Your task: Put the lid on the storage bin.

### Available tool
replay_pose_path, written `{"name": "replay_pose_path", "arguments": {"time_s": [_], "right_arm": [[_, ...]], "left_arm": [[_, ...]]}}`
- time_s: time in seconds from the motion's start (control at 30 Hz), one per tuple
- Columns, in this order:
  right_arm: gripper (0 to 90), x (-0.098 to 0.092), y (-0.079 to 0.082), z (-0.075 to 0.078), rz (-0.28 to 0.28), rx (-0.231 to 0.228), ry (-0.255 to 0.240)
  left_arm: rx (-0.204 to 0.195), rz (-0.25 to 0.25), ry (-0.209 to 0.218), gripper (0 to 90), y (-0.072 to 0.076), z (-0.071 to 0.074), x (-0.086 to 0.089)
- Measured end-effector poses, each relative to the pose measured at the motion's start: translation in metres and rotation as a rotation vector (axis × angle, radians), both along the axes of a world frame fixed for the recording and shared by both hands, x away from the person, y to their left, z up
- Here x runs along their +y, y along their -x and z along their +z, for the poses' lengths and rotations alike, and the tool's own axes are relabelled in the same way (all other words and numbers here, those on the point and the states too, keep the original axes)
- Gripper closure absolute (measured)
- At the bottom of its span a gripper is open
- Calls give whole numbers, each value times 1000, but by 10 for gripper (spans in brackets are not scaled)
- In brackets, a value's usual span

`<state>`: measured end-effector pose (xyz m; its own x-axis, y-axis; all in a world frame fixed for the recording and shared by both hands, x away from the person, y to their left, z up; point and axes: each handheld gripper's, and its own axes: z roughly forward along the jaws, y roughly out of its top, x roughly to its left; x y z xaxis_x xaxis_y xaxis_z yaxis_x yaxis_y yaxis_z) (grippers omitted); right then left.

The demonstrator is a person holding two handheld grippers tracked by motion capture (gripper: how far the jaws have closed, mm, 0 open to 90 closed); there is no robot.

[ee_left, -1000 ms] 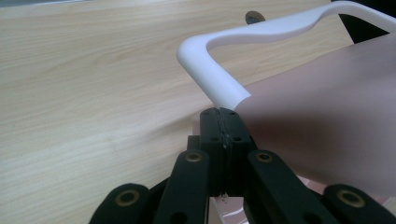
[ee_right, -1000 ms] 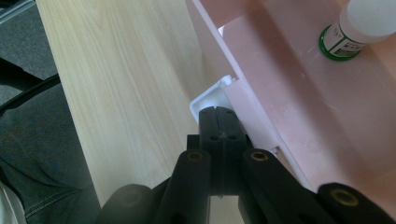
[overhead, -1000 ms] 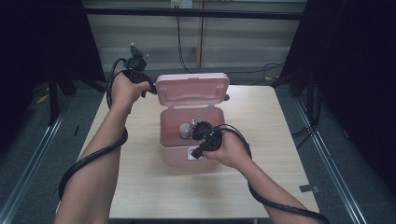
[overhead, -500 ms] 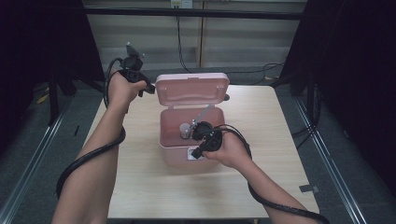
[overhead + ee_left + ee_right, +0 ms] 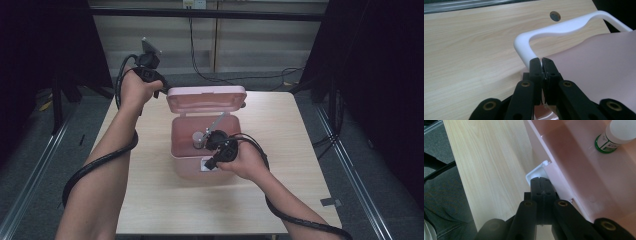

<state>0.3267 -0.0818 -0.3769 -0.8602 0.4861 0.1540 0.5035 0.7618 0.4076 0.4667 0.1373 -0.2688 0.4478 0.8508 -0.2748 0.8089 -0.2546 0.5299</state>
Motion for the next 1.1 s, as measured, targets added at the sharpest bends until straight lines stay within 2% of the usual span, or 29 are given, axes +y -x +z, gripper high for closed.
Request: {"name": "replay_pose_path", "arguments": {"time_s": [0.2,0.43,0.67,0.9,1.1], "right_arm": [[900,-1,0,0,-3,-2,-8],[900,0,1,0,-11,-3,-5],[900,1,2,0,-10,-17,-3],[900,1,3,0,-16,-21,1],[900,2,5,2,-11,-56,8]], "left_arm": [[14,-2,1,867,2,-7,-2],[11,-21,-11,867,7,-10,-2],[18,-25,3,867,13,-20,-1],[19,-31,-19,854,18,-22,2],[35,-31,-18,847,19,-27,2]]}}
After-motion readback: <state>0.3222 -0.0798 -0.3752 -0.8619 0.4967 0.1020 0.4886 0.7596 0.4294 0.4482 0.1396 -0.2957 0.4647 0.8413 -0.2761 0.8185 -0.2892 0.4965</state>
